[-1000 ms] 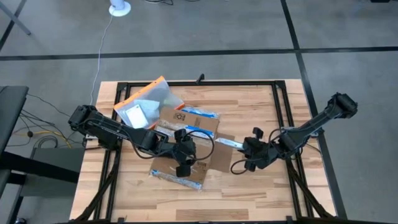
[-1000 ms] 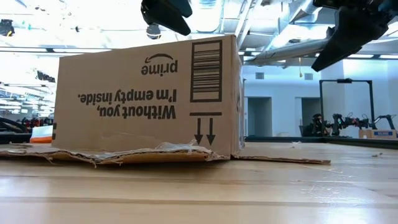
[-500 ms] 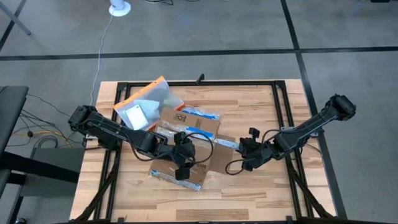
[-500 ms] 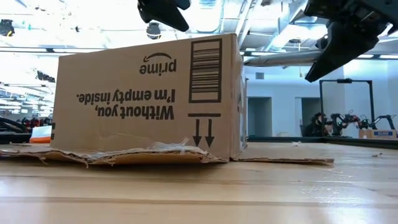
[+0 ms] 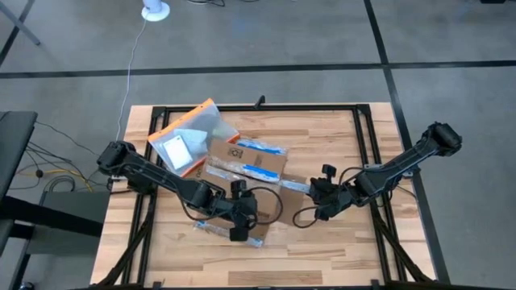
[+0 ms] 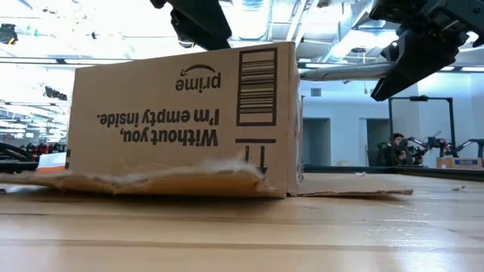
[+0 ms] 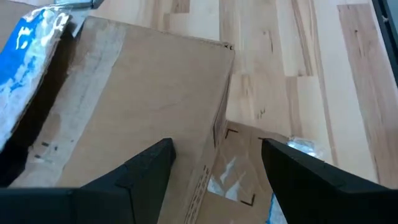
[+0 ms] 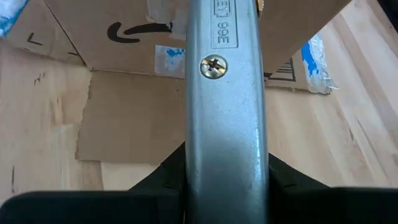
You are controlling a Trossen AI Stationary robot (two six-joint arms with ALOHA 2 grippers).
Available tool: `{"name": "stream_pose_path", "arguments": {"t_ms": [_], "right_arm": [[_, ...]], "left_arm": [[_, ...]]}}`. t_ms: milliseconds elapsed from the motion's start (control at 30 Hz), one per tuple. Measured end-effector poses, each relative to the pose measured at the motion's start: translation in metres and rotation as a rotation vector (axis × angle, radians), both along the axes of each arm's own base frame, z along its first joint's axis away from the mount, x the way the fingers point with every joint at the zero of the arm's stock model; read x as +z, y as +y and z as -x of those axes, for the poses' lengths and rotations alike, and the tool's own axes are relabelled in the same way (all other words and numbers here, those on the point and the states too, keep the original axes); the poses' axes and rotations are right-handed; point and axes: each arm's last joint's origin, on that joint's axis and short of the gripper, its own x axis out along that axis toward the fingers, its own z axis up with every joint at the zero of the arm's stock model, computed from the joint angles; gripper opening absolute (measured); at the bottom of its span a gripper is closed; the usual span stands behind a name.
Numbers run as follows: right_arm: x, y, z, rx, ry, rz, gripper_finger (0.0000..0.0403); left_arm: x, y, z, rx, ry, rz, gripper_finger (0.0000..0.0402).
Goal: Unpack boxes
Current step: Break down the box using the silver cutter until it is completely flat
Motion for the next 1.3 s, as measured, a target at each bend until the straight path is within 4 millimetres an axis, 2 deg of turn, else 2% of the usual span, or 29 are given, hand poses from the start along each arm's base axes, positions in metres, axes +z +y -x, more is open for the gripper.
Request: {"name": "stream_pose_path", "arguments": {"t_ms": [300,467,600,800,933,1067,1167,1300], "right_arm": [[-0.002,-0.001,0.004,0.025,0.052,0.016,0.0088],[-0.004,0.005,0.000,0.012,0.025,-0.045,0.0088],[-0.014,0.016,-0.006,-0.021,0.017,-0.116,0.0088],[-0.027,0.048,-0.026,0.104,0.050,-0.295,0.0087],[-0.017,0.059,-0.035,0.105,0.087,-0.272,0.0086],[-0.003,0.059,-0.032,0.067,0.121,-0.216,0.0086],[0.002,0.058,-0.027,0.029,0.129,-0.211,0.0086],[-0.006,0.067,-0.019,-0.004,0.128,-0.275,0.0086]], "left_arm": [[0.012,0.010,-0.007,0.042,-0.026,-0.053,0.0237],[0.013,0.015,-0.009,0.063,-0.029,-0.040,0.0237],[0.012,0.019,-0.012,0.080,-0.038,-0.031,0.0237],[0.013,0.031,-0.017,0.138,-0.062,-0.054,0.0237],[0.012,0.036,-0.017,0.133,-0.039,-0.061,0.0237],[0.013,0.034,-0.015,0.107,-0.036,-0.070,0.0237],[0.026,0.028,-0.013,0.084,-0.052,-0.054,0.0237],[0.049,0.021,-0.010,0.052,-0.069,-0.055,0.0237]]}}
